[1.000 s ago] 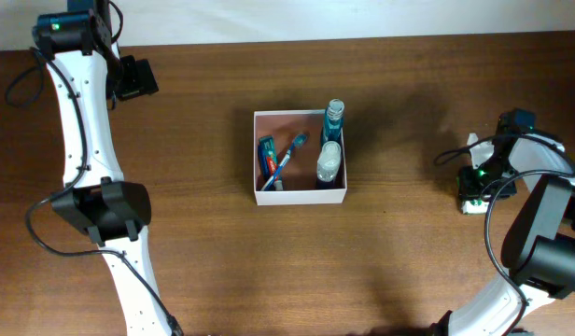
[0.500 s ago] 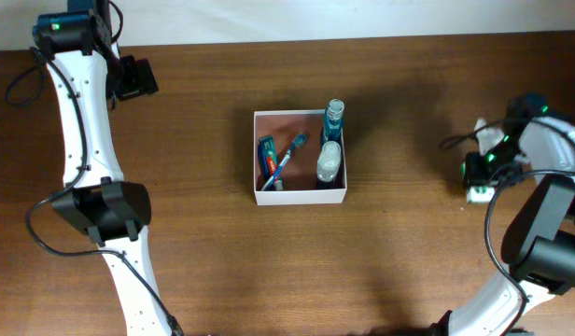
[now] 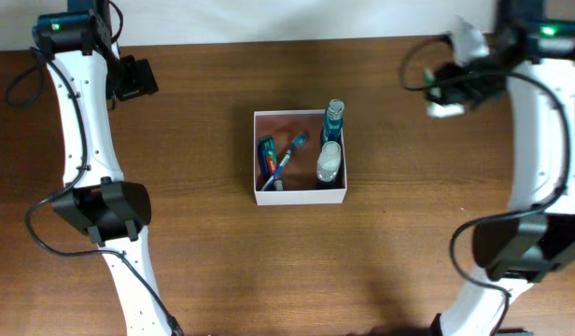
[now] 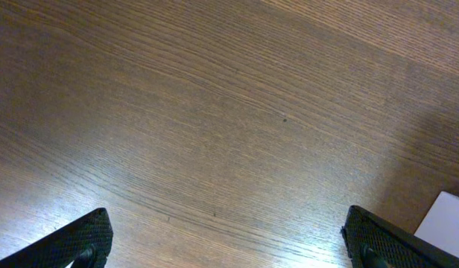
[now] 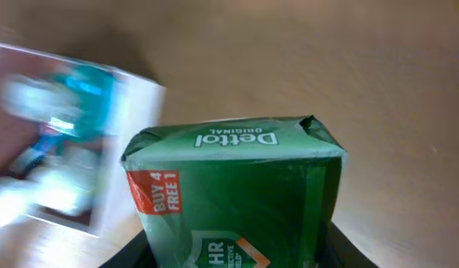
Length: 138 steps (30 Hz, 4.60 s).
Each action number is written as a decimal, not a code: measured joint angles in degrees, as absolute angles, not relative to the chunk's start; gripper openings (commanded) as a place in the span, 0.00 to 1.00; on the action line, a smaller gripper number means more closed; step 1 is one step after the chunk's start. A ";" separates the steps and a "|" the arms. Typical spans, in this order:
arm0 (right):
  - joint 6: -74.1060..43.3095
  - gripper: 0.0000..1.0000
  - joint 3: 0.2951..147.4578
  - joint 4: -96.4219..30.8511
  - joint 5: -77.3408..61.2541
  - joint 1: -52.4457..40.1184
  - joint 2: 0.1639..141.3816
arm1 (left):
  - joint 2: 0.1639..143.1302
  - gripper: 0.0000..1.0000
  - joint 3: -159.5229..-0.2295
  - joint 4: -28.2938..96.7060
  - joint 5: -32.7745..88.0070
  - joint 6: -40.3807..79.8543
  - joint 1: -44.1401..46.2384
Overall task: Pack container
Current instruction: 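Lift the soap box and carry it left over the box, then lower the soap box into the box's front section, then open the right gripper and lift it up out of the box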
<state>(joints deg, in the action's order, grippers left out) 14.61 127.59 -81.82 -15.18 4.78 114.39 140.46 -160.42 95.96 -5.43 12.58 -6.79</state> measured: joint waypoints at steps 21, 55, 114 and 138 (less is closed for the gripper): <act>-9.26 0.42 130.89 -73.87 -10.48 -25.43 114.52 | 140.46 0.99 -160.42 95.98 -5.41 12.60 -6.79; -25.56 0.42 130.87 -74.56 -1.37 -30.24 131.02 | 140.46 1.00 -160.42 95.98 -5.41 12.60 -6.79; -25.52 0.53 118.96 -66.28 -0.19 -30.48 131.46 | 140.46 0.99 -160.42 95.98 -5.43 12.60 -6.79; -22.11 0.79 159.85 -74.52 0.19 -25.61 131.55 | 140.46 0.99 -160.42 95.96 -5.41 12.58 -6.79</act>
